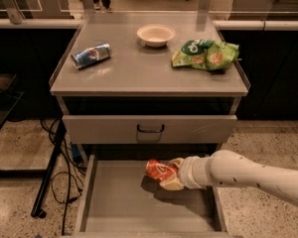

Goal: Pick coke can from middle drawer and place on counter

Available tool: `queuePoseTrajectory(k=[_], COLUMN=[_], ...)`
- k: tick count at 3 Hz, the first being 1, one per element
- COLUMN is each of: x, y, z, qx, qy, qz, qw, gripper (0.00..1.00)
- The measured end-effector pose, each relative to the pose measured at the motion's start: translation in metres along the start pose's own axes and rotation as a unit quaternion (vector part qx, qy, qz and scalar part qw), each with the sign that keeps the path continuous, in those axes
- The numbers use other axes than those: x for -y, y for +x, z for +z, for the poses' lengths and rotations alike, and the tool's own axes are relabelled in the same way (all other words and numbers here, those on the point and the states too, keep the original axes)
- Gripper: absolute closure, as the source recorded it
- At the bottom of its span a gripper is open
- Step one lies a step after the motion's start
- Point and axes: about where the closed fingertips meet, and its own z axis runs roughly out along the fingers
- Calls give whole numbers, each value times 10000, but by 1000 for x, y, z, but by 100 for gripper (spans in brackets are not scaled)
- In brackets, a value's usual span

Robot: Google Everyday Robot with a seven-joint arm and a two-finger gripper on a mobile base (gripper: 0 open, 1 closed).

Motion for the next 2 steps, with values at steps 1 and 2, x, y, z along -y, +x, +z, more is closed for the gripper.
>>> queuePoseTrajectory(k=[1, 2], x=[11, 30], y=[-9, -37], z=[-12, -36], qx=[-165, -303], qy=[158, 342], qz=[-103, -379], qw=[9997, 9982], gripper=[100, 100])
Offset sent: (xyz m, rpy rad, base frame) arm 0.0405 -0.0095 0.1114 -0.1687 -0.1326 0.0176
